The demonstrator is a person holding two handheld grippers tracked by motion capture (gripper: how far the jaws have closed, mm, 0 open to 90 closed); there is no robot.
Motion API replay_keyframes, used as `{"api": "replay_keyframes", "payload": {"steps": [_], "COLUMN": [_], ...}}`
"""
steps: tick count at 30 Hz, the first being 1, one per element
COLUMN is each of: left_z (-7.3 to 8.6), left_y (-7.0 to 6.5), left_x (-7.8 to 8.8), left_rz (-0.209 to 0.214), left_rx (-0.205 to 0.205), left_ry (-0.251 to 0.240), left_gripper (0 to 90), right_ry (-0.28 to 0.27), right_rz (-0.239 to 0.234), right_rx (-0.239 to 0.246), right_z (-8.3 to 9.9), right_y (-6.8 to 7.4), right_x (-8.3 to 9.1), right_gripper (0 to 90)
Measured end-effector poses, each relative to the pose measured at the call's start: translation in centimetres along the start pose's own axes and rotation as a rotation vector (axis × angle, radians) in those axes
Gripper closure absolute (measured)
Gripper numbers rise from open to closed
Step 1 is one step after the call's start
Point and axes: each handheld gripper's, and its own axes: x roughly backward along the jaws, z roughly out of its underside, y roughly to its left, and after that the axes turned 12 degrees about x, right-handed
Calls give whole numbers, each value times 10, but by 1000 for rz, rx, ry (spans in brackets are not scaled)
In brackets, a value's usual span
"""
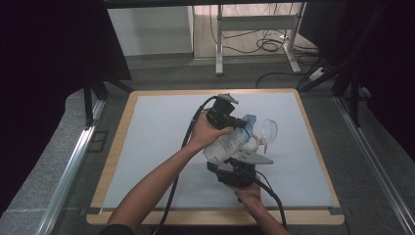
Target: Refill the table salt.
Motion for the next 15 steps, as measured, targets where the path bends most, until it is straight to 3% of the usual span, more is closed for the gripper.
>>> {"api": "replay_keyframes", "payload": {"steps": [15], "left_z": [-4], "left_y": [3], "left_x": [1], "left_rz": [9], "left_rx": [-9], "left_ry": [21], "left_gripper": [900], "right_ry": [-19], "right_rz": [20], "right_rx": [-6], "right_z": [-1], "right_y": [3], "right_x": [-1], "right_gripper": [458]}}
